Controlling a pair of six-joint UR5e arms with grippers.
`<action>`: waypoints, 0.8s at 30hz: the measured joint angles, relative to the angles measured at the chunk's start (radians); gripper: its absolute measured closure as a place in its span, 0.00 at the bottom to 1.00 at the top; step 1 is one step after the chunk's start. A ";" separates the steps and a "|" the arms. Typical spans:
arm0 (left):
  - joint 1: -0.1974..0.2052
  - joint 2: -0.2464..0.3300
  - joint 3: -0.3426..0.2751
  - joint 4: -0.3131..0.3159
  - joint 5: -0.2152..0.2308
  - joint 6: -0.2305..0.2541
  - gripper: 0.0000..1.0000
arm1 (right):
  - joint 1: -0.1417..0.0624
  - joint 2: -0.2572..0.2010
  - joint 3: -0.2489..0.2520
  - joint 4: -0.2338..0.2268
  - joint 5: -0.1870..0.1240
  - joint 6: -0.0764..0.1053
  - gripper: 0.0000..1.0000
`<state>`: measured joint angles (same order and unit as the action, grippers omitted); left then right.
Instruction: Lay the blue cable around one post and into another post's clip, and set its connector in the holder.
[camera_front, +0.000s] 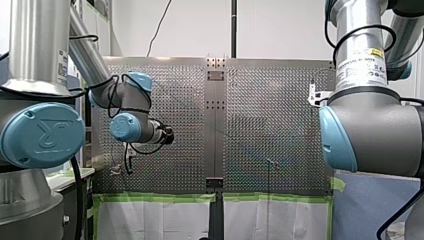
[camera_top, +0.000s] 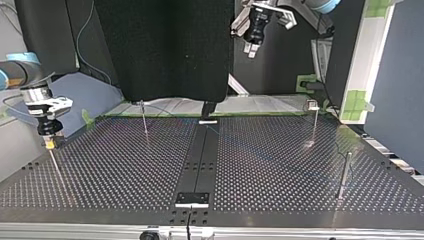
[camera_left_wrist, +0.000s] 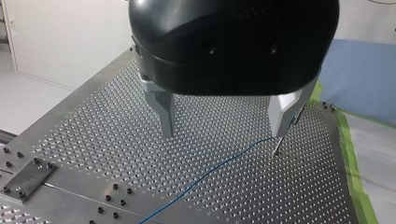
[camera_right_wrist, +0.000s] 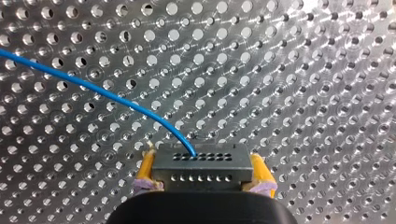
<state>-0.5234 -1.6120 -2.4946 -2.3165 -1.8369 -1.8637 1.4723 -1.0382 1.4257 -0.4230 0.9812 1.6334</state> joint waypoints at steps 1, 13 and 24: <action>0.000 0.000 0.000 0.000 0.000 0.000 0.00 | 0.000 0.000 0.000 0.001 0.000 0.000 1.00; 0.000 0.000 0.000 0.000 0.000 0.000 0.00 | 0.001 0.001 -0.001 -0.004 0.002 0.001 1.00; 0.000 0.000 0.000 0.000 0.000 0.001 0.00 | 0.002 0.001 -0.001 -0.011 0.004 0.001 1.00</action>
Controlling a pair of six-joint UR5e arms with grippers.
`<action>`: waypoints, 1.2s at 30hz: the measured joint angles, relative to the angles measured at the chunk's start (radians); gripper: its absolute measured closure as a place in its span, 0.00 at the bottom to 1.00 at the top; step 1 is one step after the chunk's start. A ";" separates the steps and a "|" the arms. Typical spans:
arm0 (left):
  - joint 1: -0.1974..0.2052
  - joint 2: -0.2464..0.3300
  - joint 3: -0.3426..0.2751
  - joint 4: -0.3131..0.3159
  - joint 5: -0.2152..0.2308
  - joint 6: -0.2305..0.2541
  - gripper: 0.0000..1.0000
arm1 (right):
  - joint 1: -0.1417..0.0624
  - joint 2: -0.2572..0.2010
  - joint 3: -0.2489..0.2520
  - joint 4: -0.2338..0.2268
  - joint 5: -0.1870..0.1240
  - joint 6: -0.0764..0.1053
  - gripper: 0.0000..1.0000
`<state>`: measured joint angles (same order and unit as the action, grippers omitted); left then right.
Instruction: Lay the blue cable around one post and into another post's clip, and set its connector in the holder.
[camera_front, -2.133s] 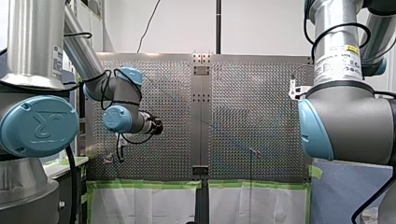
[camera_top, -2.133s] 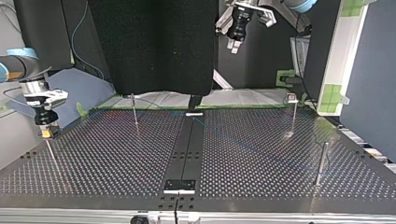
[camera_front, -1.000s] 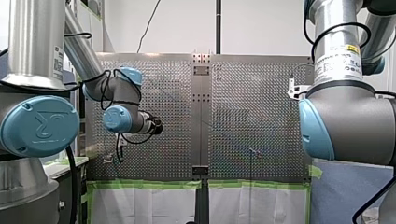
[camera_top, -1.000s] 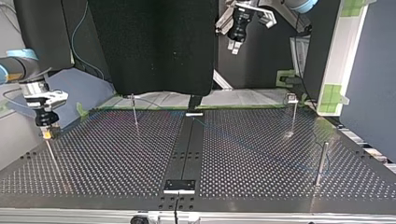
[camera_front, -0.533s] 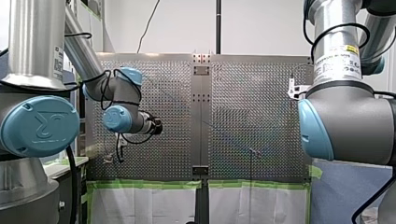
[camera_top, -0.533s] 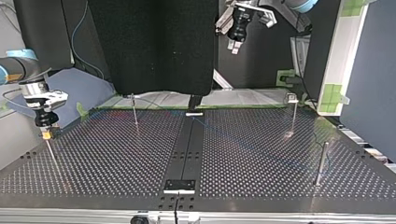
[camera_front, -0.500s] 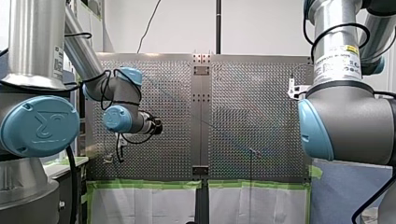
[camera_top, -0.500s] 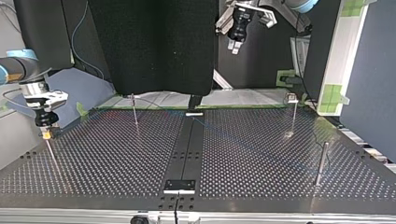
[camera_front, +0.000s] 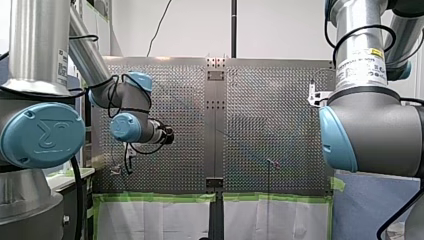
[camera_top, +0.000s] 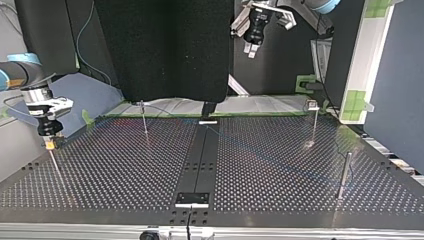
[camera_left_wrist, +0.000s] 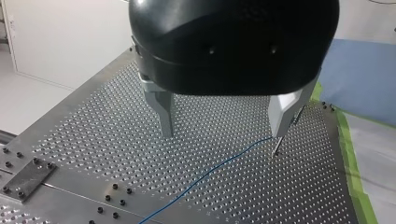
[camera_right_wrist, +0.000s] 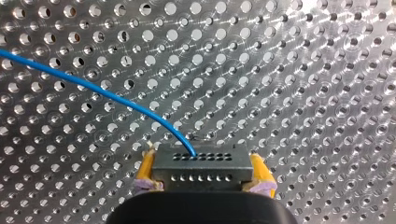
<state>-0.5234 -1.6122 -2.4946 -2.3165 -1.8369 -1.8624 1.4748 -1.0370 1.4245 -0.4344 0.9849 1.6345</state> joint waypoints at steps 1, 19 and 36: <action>0.000 0.000 0.000 0.000 0.000 0.000 0.00 | 0.000 0.000 0.000 -0.001 0.000 0.000 1.00; 0.000 0.000 0.000 0.000 0.000 0.000 0.00 | 0.000 0.000 0.000 -0.002 0.022 0.003 0.39; 0.000 0.000 0.000 0.000 0.000 0.000 0.00 | 0.008 -0.001 0.000 -0.004 0.032 0.002 0.15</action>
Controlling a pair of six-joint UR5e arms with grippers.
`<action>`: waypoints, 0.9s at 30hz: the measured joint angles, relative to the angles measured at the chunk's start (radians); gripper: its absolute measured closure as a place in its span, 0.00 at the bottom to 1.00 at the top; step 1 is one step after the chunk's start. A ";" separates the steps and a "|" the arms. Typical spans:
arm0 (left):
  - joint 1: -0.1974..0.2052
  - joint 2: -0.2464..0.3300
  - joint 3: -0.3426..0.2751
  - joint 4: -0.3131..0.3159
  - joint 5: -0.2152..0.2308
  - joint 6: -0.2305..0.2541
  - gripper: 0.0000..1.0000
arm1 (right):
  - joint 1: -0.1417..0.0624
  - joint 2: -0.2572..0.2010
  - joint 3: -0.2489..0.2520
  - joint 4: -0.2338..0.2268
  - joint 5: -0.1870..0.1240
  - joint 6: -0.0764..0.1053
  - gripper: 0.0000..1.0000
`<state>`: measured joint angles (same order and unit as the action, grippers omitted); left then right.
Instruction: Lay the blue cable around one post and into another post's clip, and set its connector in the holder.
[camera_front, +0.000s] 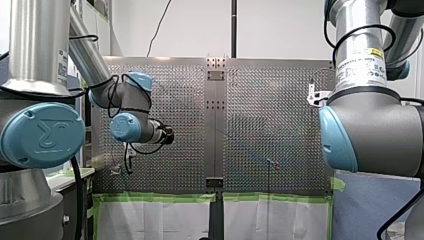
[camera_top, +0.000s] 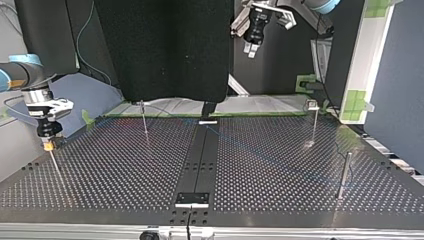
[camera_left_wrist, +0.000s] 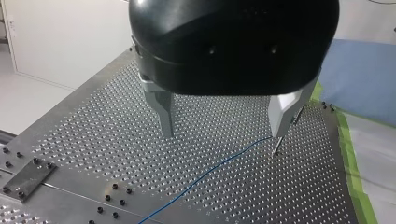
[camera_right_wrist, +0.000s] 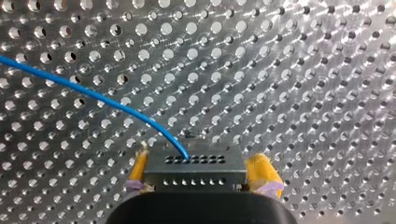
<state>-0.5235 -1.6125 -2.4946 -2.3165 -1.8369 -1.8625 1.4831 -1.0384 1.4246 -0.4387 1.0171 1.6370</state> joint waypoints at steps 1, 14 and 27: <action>0.000 0.000 0.000 0.000 0.000 0.000 0.00 | 0.000 0.000 0.000 0.001 0.000 -0.001 0.10; 0.000 0.000 -0.001 0.000 0.000 0.000 0.00 | 0.002 0.001 0.000 0.016 0.024 -0.007 0.07; 0.000 0.000 -0.001 0.000 0.000 0.000 0.00 | 0.002 0.001 0.000 0.015 0.032 -0.008 0.04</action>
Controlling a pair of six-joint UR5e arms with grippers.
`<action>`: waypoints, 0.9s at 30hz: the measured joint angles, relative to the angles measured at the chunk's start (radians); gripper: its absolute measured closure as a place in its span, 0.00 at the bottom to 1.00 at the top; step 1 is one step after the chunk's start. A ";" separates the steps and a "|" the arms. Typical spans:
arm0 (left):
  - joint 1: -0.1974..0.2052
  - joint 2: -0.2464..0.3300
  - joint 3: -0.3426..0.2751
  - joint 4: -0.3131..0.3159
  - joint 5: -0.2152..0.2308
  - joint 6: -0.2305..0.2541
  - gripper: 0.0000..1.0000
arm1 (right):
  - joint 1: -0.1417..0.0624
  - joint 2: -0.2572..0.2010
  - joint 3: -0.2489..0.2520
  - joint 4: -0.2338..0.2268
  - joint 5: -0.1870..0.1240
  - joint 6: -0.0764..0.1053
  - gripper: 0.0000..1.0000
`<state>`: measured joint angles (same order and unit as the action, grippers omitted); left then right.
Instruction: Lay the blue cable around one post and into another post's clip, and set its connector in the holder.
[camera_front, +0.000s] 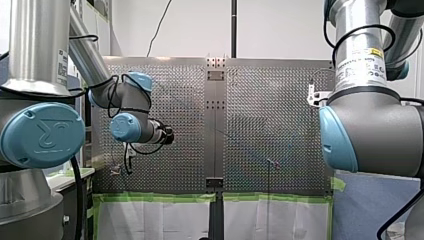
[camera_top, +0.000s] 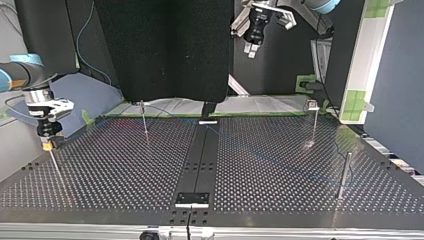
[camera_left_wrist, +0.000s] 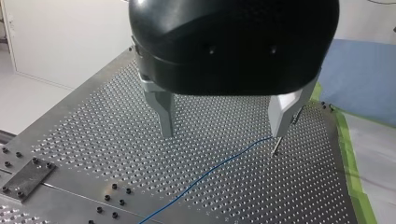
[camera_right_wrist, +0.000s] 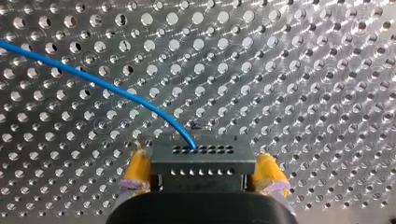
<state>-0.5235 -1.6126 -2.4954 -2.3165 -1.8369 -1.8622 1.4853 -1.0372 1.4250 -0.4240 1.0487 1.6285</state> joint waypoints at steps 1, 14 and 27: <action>0.000 0.000 0.000 0.000 0.000 0.000 0.00 | 0.000 0.000 0.000 -0.001 0.002 0.000 0.01; -0.002 0.000 0.000 0.000 0.000 -0.001 0.00 | 0.000 -0.001 0.000 -0.003 0.014 -0.001 0.01; -0.002 0.000 0.000 0.000 0.000 0.000 0.00 | -0.001 -0.001 0.000 0.000 0.035 -0.001 0.01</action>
<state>-0.5258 -1.6126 -2.4954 -2.3165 -1.8369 -1.8622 1.4848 -1.0378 1.4248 -0.4245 1.0834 1.6279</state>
